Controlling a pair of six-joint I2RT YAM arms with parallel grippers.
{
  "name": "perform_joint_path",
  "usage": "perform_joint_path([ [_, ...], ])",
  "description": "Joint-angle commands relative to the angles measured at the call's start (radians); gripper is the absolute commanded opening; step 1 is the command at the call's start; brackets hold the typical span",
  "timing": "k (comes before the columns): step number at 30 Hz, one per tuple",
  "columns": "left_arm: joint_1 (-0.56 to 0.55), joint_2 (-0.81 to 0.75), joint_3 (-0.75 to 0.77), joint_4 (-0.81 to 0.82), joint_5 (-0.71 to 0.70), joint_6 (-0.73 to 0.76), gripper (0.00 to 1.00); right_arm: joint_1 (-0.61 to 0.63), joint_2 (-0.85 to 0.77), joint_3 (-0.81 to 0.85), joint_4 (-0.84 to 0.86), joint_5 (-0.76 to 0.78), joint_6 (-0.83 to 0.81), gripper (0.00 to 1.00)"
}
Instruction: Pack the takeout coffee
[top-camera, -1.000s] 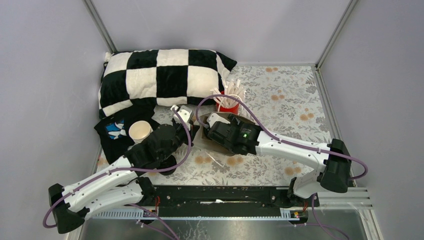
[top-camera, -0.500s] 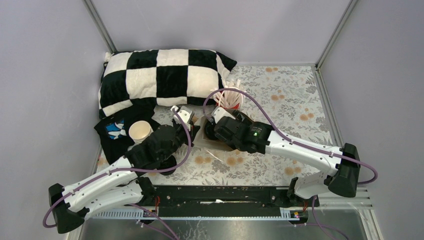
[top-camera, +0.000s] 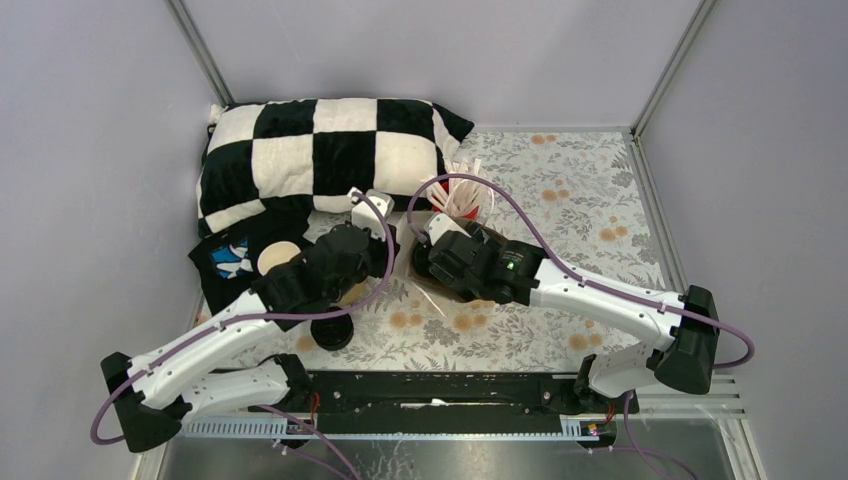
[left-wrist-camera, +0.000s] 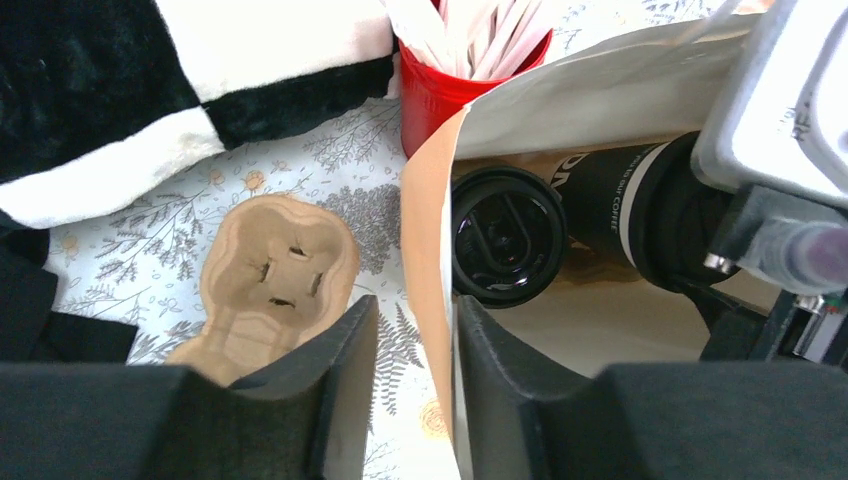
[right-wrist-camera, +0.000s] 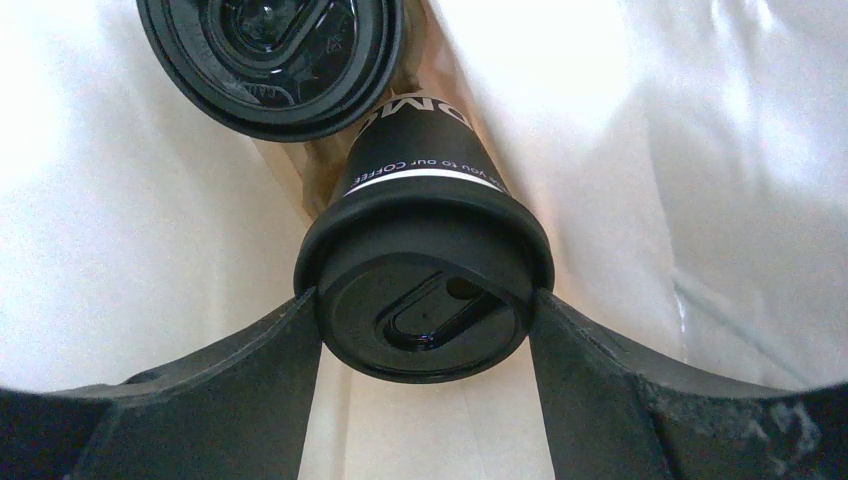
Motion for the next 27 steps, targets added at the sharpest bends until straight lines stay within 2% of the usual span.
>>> perform_joint_path([
  [1, 0.04, 0.047, 0.105, -0.101, 0.056, -0.067, 0.43, -0.009, -0.007, 0.053, -0.023, -0.026, 0.0, 0.32],
  [8, 0.109, 0.179, 0.241, -0.18, 0.107, -0.095, 0.47, -0.001, -0.033, 0.043, -0.038, -0.044, 0.004, 0.32],
  [10, 0.112, 0.198, 0.268, -0.172, 0.13, -0.095, 0.51, 0.002, -0.04, 0.037, -0.037, -0.044, 0.004, 0.32],
  [14, 0.122, 0.23, 0.337, -0.176, 0.151, -0.1, 0.67, 0.004, -0.045, 0.028, -0.03, -0.046, 0.0, 0.32],
  [16, 0.134, 0.254, 0.374, -0.195, 0.15, -0.108, 0.68, 0.005, -0.051, 0.025, -0.024, -0.045, -0.001, 0.32],
  [22, 0.156, 0.299, 0.377, -0.19, 0.17, -0.093, 0.59, 0.004, -0.08, 0.008, -0.007, -0.04, 0.003, 0.33],
  [25, 0.164, 0.317, 0.371, -0.159, 0.174, -0.08, 0.5, 0.004, -0.08, 0.013, -0.012, -0.041, 0.004, 0.32],
  [27, 0.164, 0.335, 0.381, -0.155, 0.184, -0.068, 0.41, 0.004, -0.078, 0.021, -0.017, -0.041, -0.001, 0.32],
])
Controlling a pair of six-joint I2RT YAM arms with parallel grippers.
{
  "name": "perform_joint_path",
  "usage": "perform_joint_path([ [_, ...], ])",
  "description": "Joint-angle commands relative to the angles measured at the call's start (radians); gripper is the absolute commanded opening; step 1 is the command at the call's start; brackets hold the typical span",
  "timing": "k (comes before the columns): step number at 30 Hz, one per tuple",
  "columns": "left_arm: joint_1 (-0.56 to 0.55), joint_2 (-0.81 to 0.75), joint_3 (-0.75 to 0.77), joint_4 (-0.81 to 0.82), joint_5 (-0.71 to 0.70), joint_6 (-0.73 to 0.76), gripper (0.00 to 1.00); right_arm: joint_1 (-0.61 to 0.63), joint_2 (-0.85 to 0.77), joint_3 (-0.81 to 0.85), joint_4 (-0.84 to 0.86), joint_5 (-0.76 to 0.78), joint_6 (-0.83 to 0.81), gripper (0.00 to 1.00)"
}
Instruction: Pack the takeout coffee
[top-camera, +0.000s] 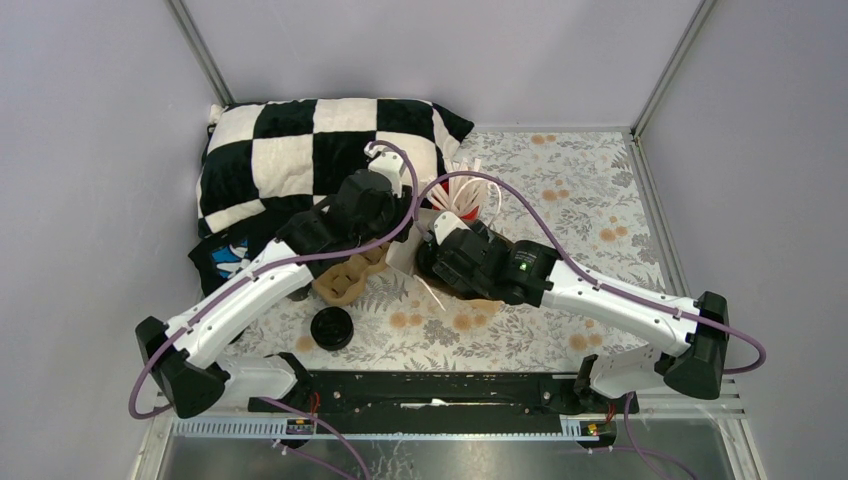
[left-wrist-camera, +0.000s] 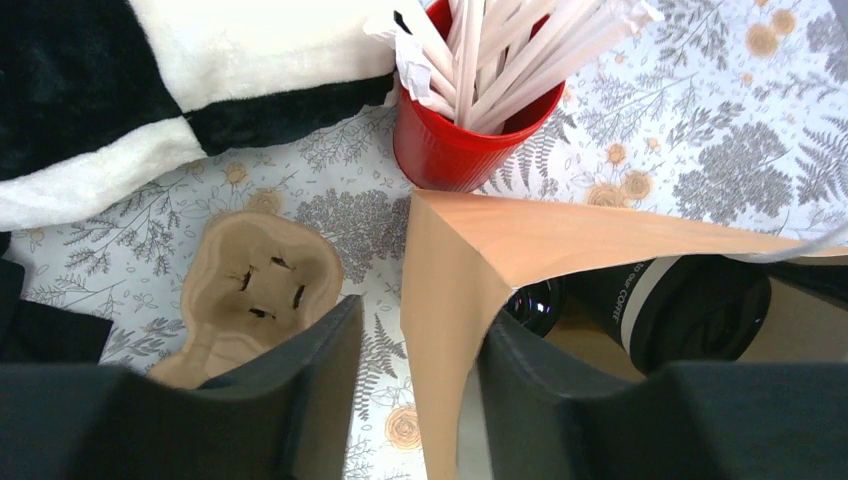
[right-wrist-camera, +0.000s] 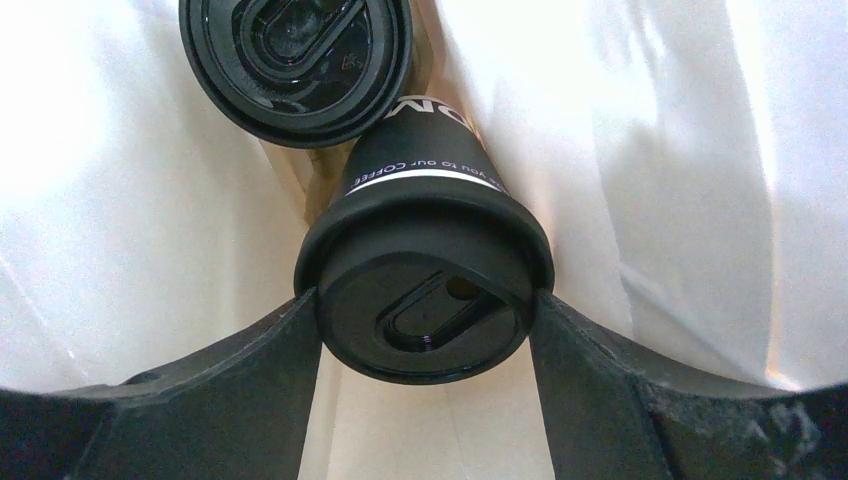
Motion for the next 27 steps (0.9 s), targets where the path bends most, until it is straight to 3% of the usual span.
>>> perform_joint_path([
  [1, 0.006, 0.027, 0.022, 0.047, 0.023, 0.026, 0.37, 0.004, -0.028, 0.021, 0.001, -0.011, -0.002, 0.32],
  [8, 0.006, 0.04, 0.023, 0.07, 0.053, 0.054, 0.07, 0.004, 0.011, 0.095, -0.067, -0.046, -0.034, 0.33],
  [12, 0.005, 0.013, -0.002, 0.091, 0.069, 0.058, 0.0, 0.004, 0.038, 0.133, -0.089, -0.061, -0.042, 0.33],
  [16, -0.004, -0.058, -0.071, 0.144, 0.043, 0.059, 0.0, 0.004, 0.038, 0.125, -0.081, -0.097, -0.116, 0.34],
  [23, -0.056, -0.229, -0.267, 0.416, -0.019, 0.085, 0.0, 0.004, -0.006, 0.095, -0.076, -0.181, -0.306, 0.41],
  [27, -0.074, -0.263, -0.337, 0.497, -0.014, 0.083, 0.0, 0.004, -0.052, -0.01, -0.009, -0.248, -0.446, 0.37],
])
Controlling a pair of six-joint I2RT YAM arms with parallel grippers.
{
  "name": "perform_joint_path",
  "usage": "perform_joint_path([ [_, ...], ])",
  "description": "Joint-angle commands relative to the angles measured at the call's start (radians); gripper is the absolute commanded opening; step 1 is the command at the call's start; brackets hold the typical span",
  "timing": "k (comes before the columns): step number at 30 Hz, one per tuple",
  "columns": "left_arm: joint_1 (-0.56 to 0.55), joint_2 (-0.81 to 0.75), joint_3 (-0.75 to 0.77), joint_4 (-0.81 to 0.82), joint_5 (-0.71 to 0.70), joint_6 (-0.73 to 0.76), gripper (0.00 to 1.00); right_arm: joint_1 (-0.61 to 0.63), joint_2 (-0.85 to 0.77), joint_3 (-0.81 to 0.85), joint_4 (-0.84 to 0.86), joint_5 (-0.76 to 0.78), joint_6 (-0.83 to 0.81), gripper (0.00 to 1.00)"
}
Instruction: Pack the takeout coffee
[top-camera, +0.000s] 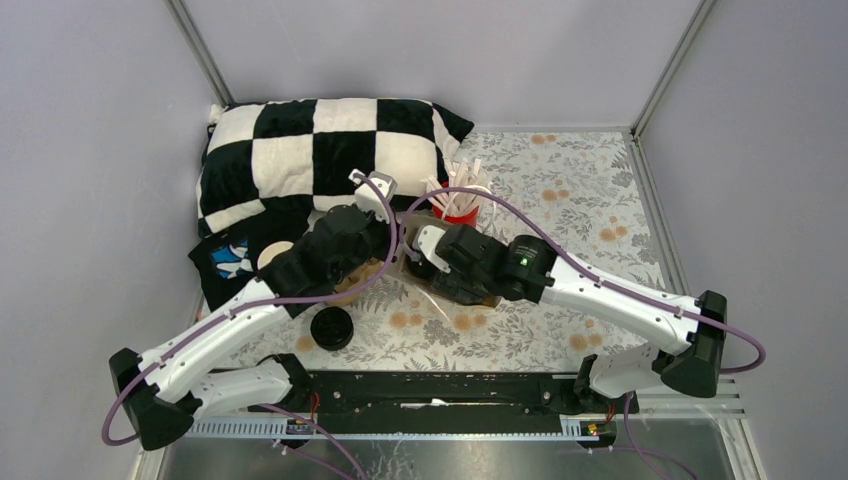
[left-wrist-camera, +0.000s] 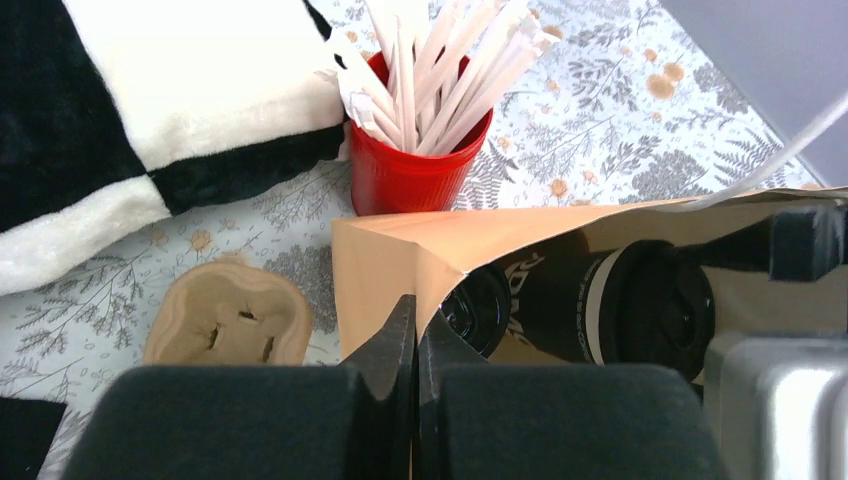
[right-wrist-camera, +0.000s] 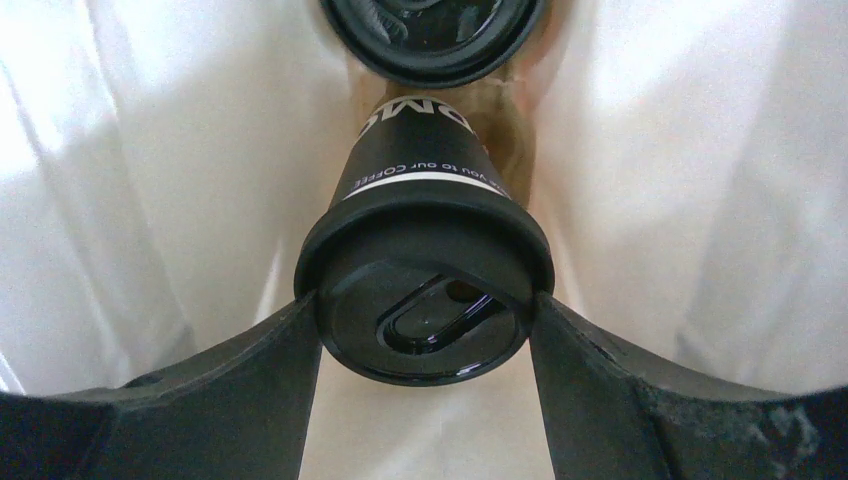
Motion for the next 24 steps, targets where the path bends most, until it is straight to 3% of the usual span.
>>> perform_joint_path([
  [1, -0.024, -0.029, -0.047, 0.205, -0.027, 0.011, 0.0, 0.004, -0.07, -0.083, 0.061, -0.061, -0.173, 0.37],
  [7, -0.074, -0.056, -0.116, 0.24, -0.082, 0.02, 0.0, 0.004, -0.136, -0.201, 0.186, 0.034, -0.243, 0.39],
  [13, -0.13, -0.089, -0.177, 0.272, -0.162, 0.024, 0.0, 0.0, -0.151, -0.209, 0.188, 0.067, -0.204, 0.39],
  [20, -0.156, -0.075, -0.172, 0.302, -0.241, 0.093, 0.0, 0.001, -0.078, -0.057, 0.059, -0.052, -0.14, 0.38],
  [24, -0.164, -0.047, -0.149, 0.299, -0.266, 0.121, 0.0, 0.001, 0.007, 0.079, -0.011, -0.031, -0.076, 0.36],
])
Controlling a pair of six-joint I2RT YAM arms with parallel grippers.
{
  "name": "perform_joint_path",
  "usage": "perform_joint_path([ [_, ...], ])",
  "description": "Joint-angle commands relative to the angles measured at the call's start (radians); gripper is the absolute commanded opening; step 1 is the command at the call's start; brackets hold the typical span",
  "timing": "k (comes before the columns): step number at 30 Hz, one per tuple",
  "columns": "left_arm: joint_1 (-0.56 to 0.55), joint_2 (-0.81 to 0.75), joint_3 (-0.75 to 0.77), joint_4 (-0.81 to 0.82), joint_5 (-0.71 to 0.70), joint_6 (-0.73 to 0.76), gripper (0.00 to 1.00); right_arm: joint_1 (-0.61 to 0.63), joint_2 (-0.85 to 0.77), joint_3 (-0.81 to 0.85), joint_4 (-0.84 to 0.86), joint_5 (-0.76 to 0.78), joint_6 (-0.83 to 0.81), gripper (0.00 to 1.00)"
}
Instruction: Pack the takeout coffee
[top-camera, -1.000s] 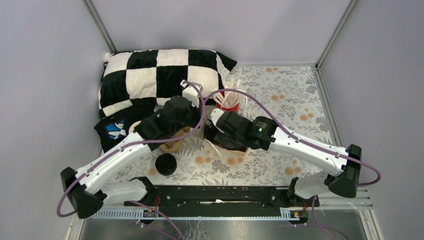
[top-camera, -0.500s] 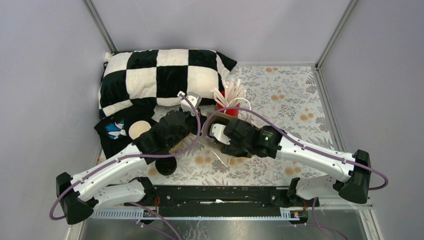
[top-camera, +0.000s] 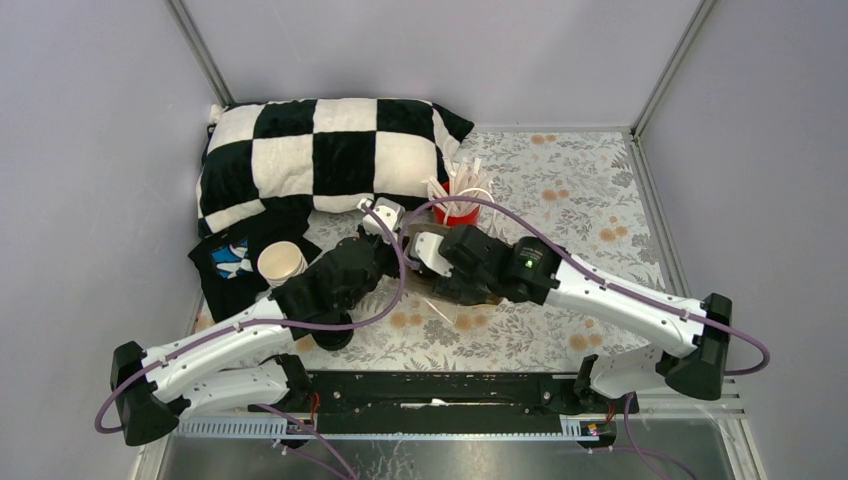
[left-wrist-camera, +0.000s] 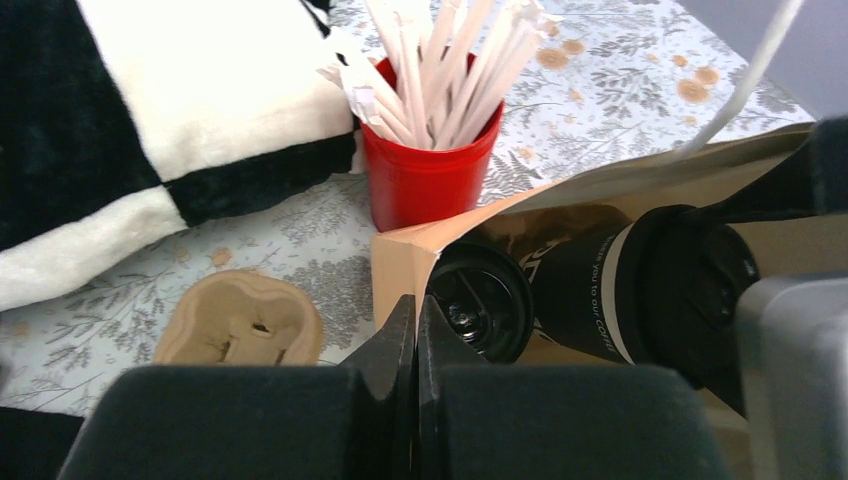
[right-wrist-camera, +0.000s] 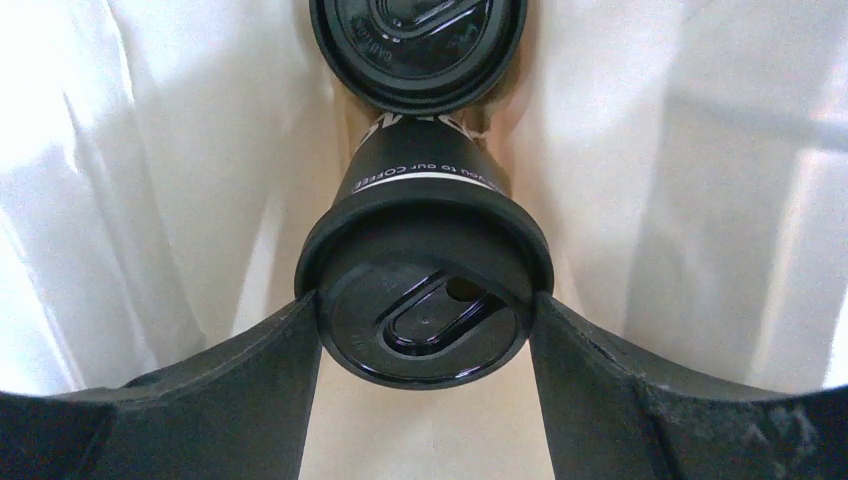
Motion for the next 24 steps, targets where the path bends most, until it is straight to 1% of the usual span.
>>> perform_joint_path([
  [1, -0.012, 0.027, 0.05, 0.074, -0.076, 0.053, 0.0, 0.0, 0.071, 0.17, -0.071, -0.002, 0.093, 0.36],
  [3, -0.018, 0.029, 0.055, 0.075, -0.087, 0.065, 0.0, 0.0, 0.102, 0.221, -0.111, 0.017, 0.135, 0.35],
  [5, -0.024, 0.028, 0.05, 0.081, -0.105, 0.071, 0.0, 0.001, 0.119, 0.232, -0.138, 0.051, 0.166, 0.35],
  [12, -0.038, 0.044, 0.069, 0.094, -0.144, 0.103, 0.0, 0.001, 0.144, 0.263, -0.212, 0.054, 0.175, 0.35],
  [18, -0.042, 0.031, 0.059, 0.096, -0.144, 0.094, 0.0, 0.001, 0.122, 0.215, -0.249, 0.088, 0.213, 0.35],
  [21, -0.044, 0.043, 0.065, 0.107, -0.142, 0.105, 0.0, 0.001, 0.147, 0.223, -0.279, 0.149, 0.27, 0.34],
  [24, -0.044, 0.051, 0.088, 0.104, -0.139, 0.114, 0.0, 0.001, 0.173, 0.236, -0.28, 0.16, 0.302, 0.34],
])
